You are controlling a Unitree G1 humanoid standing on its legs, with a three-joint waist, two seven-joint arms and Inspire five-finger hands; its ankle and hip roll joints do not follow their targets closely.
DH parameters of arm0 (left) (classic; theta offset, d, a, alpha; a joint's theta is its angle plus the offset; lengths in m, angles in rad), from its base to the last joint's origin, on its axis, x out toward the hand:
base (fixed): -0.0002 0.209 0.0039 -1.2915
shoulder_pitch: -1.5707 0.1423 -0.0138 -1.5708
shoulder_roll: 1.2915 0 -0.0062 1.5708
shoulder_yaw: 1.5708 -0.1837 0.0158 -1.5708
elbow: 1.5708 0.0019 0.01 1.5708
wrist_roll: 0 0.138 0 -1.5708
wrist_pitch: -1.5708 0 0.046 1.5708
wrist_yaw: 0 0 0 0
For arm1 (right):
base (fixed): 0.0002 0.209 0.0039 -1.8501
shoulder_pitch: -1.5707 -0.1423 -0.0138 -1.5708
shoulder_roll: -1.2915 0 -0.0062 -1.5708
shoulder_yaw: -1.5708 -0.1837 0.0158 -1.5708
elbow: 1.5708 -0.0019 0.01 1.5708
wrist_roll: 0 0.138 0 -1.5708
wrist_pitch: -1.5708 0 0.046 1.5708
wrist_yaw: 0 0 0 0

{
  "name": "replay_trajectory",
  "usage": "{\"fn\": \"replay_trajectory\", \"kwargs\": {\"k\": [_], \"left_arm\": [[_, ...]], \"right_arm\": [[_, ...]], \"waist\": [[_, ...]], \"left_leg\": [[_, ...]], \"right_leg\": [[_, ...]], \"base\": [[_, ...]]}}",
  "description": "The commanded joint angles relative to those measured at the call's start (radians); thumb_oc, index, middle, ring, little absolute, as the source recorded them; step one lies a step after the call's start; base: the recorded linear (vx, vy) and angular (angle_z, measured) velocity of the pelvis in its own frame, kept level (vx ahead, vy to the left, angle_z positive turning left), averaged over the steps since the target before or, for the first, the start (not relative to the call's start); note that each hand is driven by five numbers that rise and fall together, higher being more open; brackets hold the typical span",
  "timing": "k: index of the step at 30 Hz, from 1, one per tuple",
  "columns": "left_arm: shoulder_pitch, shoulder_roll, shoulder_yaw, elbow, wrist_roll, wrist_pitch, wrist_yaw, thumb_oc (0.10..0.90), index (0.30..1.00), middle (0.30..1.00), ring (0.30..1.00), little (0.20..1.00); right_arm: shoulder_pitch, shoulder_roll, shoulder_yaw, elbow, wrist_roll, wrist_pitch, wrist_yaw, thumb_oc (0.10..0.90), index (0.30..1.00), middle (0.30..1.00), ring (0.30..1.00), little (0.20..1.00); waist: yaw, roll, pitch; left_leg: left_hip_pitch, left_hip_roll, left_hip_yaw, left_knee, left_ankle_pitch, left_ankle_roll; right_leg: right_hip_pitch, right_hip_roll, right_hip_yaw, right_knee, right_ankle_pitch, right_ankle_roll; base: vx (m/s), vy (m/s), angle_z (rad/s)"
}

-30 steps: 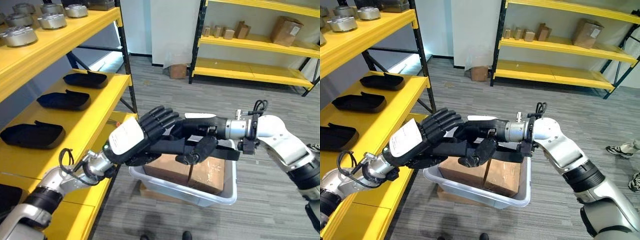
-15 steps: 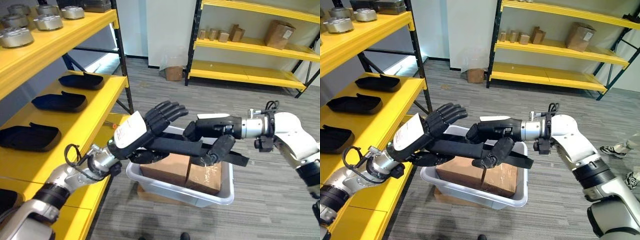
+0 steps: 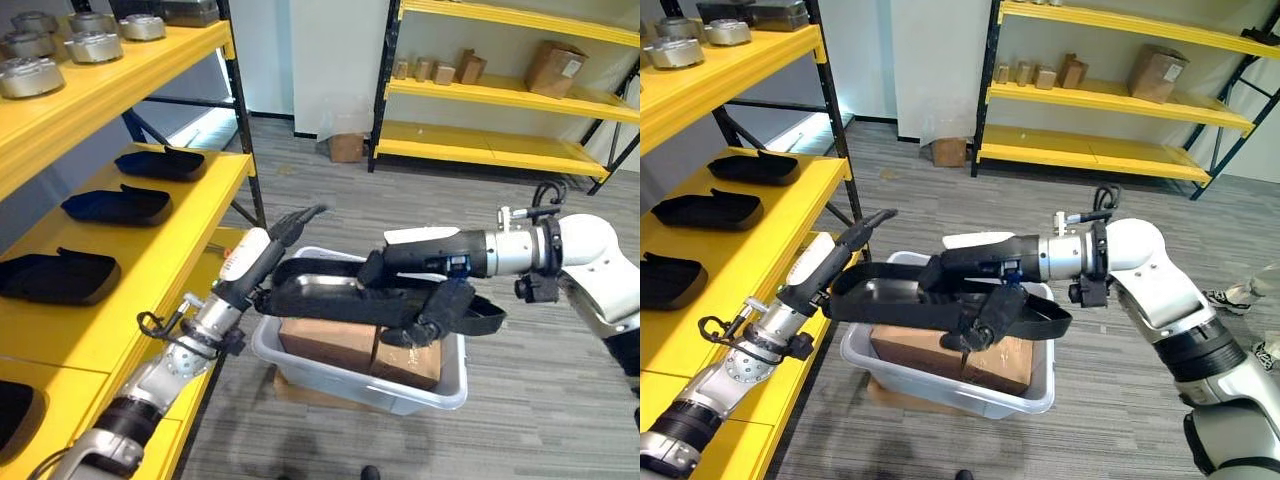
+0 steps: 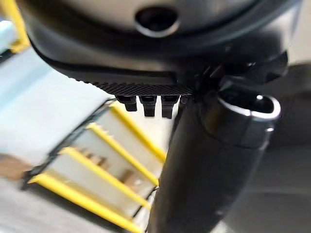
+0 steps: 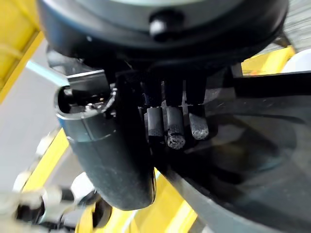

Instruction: Move parts from the plastic box to the shelf.

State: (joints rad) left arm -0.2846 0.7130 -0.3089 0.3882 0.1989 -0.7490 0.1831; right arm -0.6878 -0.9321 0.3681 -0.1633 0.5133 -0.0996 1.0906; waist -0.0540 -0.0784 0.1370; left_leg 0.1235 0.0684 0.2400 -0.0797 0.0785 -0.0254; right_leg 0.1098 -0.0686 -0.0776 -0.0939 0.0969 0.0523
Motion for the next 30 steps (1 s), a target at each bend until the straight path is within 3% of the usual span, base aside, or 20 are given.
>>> {"fn": "replay_trajectory", "kwargs": {"k": [1,3,7,12,20,27,28,29,30], "left_arm": [[-0.127,-0.014,0.064,0.012,-0.085,-0.046,0.040,0.400,0.300,0.300,0.300,0.300],[-0.131,-0.017,0.059,0.006,-0.072,-0.041,0.046,0.400,0.300,0.300,0.300,0.300],[-0.144,-0.004,0.027,-0.005,0.124,-0.059,0.157,0.400,0.300,0.300,0.300,0.300],[-0.176,0.008,-0.017,-0.022,0.153,-0.075,0.223,0.400,0.300,0.300,0.300,0.300],[-0.177,0.006,-0.026,-0.088,0.128,-0.046,0.188,0.400,0.300,0.300,0.300,0.300],[-0.138,0.027,0.014,-0.059,0.113,0.017,0.236,0.400,0.300,0.300,0.300,0.300],[-0.133,0.031,0.030,-0.045,0.100,0.036,0.234,0.451,0.371,0.371,0.371,0.371],[-0.128,0.034,0.042,-0.035,0.094,0.048,0.235,0.900,1.000,1.000,1.000,1.000],[-0.125,0.038,0.050,-0.024,0.086,0.055,0.233,0.900,1.000,1.000,1.000,1.000]], "right_arm": [[-0.075,0.049,-0.046,-0.074,0.087,-0.089,0.002,0.400,0.300,0.300,0.300,0.300],[-0.083,0.055,-0.039,-0.110,0.090,-0.071,-0.012,0.400,0.300,0.300,0.300,0.300],[-0.104,0.074,-0.030,-0.143,0.079,-0.033,-0.050,0.400,0.300,0.300,0.300,0.300],[-0.126,0.088,-0.013,-0.130,0.086,-0.021,-0.075,0.400,0.300,0.300,0.300,0.300],[-0.102,0.110,-0.029,-0.088,0.081,0.013,-0.105,0.400,0.300,0.300,0.300,0.300],[-0.042,0.084,-0.065,-0.017,0.063,-0.034,-0.109,0.400,0.300,0.300,0.300,0.300],[-0.032,0.075,-0.075,0.004,0.059,-0.045,-0.112,0.400,0.300,0.300,0.300,0.300],[-0.023,0.069,-0.083,0.017,0.055,-0.049,-0.117,0.400,0.300,0.300,0.300,0.300],[-0.016,0.065,-0.089,0.028,0.053,-0.053,-0.123,0.400,0.300,0.300,0.300,0.300]], "waist": [[0.009,-0.011,-0.074],[0.007,-0.008,-0.075],[0.007,-0.005,-0.074],[0.007,0.000,-0.075],[0.012,0.005,-0.072],[0.013,0.003,-0.072],[0.014,0.003,-0.070],[0.014,0.002,-0.070],[0.014,0.002,-0.070]], "left_leg": [[0.030,0.042,-0.051,-0.008,-0.089,-0.042],[0.030,0.043,-0.048,-0.008,-0.090,-0.041],[0.029,0.042,-0.046,-0.008,-0.090,-0.041],[0.029,0.041,-0.042,-0.008,-0.091,-0.040],[0.033,0.041,-0.049,-0.008,-0.094,-0.041],[0.029,0.041,-0.053,-0.008,-0.090,-0.042],[0.028,0.041,-0.055,-0.008,-0.090,-0.042],[0.027,0.041,-0.056,-0.008,-0.090,-0.042],[0.027,0.041,-0.057,-0.008,-0.090,-0.042]], "right_leg": [[0.028,-0.077,-0.035,0.048,-0.078,0.093],[0.027,-0.077,-0.032,0.048,-0.079,0.093],[0.026,-0.078,-0.032,0.046,-0.077,0.094],[0.026,-0.080,-0.033,0.045,-0.078,0.095],[0.034,-0.083,-0.038,0.039,-0.076,0.095],[0.031,-0.083,-0.041,0.042,-0.074,0.096],[0.031,-0.083,-0.043,0.041,-0.075,0.096],[0.031,-0.083,-0.044,0.042,-0.075,0.095],[0.032,-0.083,-0.045,0.042,-0.076,0.095]], "base": [[0.00,0.000,0.00],[0.00,0.000,0.00],[0.00,0.000,0.00],[0.00,0.000,0.00],[0.00,0.000,0.00],[0.00,0.000,0.00],[0.00,0.000,0.00],[0.00,0.000,0.00],[0.00,0.000,0.00]]}}
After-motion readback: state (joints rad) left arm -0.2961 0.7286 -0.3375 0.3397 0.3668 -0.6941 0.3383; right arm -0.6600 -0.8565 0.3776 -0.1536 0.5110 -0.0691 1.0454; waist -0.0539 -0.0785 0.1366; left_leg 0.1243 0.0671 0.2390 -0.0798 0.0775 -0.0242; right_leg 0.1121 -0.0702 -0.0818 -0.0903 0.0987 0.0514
